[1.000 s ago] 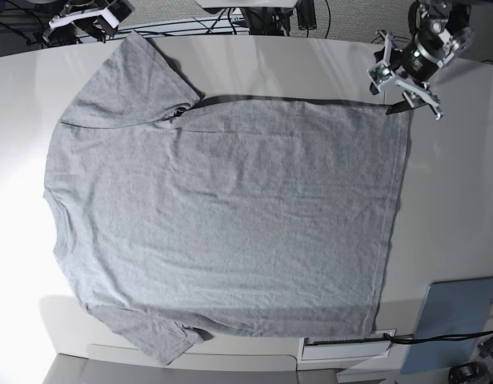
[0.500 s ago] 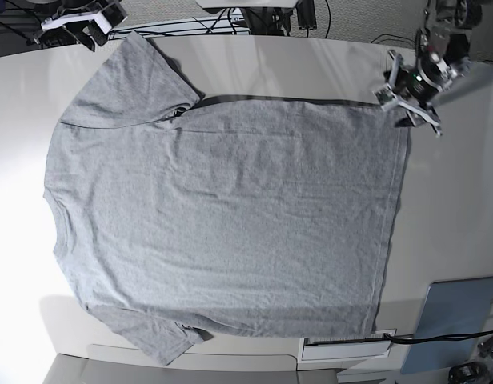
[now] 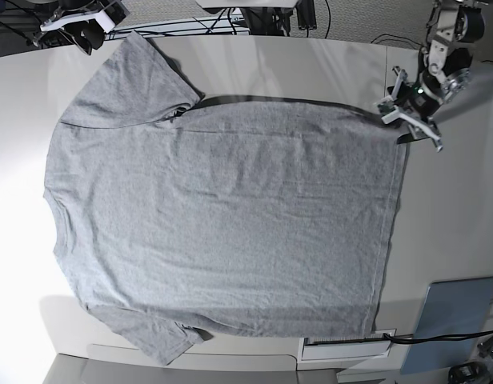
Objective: Fold the T-shirt properly
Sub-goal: 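Move both grippers down to the shirt's shoulder corners and grasp them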
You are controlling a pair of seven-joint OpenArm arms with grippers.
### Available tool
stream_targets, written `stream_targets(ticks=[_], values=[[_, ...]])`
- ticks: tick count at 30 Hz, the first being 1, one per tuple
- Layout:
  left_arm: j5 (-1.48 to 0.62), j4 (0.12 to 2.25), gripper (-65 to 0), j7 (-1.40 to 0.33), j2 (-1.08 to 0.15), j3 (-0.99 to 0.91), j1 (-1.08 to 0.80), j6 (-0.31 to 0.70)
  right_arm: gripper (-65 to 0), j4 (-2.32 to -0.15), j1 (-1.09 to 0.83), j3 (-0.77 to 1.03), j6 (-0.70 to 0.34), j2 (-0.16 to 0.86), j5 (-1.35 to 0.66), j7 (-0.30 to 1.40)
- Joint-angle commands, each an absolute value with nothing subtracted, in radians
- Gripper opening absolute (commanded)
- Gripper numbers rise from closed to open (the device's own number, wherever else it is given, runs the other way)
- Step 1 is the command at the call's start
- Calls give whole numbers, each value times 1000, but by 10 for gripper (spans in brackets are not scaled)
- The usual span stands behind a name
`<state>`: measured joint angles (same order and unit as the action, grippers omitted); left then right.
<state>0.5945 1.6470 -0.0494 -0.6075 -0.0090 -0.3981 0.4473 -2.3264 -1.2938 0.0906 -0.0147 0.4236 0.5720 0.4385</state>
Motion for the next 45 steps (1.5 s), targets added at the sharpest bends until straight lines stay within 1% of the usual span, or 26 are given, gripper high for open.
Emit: stream_targets(ticks=[1,3,5,6,8,12,17,20,21,24,25,26,31,34,38,41,45], values=[[603,1627,-341,-96,-616,20,-398,495,-523,-2344,-1309,94,2,427,577,442],[603,1611,-341,-136,-616,45,-381,495,-523,-2344,-1309,94,2,427,577,469],[604,1601,-346,-142,-616,47,-379,496,-523,-2344,-1309,94,2,427,577,496],[609,1601,-367,-142,-616,47,-381,498,-523,-2344,-1309,94,2,427,579,502],[619,1601,-445,-142,-616,47,-385,508,-523,-2344,-1309,94,2,427,599,505],[648,1601,-647,-142,-616,47,-388,579,-523,-2344,-1309,94,2,427,628,504],[659,1601,-650,-141,-615,47,-388,573,-523,-2343,-1309,94,-4,427,697,480],[659,1601,-650,-141,-615,47,-388,558,-522,-2342,-1309,94,-62,432,787,471],[659,1601,-650,-141,-615,47,-388,558,-503,-2341,-1309,94,-79,445,777,471],[659,1602,-650,-141,-615,47,-388,558,-381,-2341,-1300,94,-112,482,767,467],[659,1602,-650,-141,-615,47,-388,559,-346,-2340,-1291,94,-121,495,767,469],[659,1602,-650,-141,-615,47,-388,559,-326,-2339,-1277,94,-128,511,767,467],[659,1602,-650,-141,-615,47,-387,558,-324,-2268,-1162,93,-204,575,789,477],[659,1602,-650,-139,-615,47,-387,558,-324,-2202,-1097,93,-234,576,805,477],[659,1602,-650,-138,-615,47,-387,558,-324,-2124,-1047,93,-286,577,805,419],[658,1602,-650,-130,-615,47,-387,559,-324,-2063,-1014,90,-290,576,805,360],[659,1602,-650,-130,-615,47,-387,558,-324,-1980,-952,57,-289,576,805,343]])
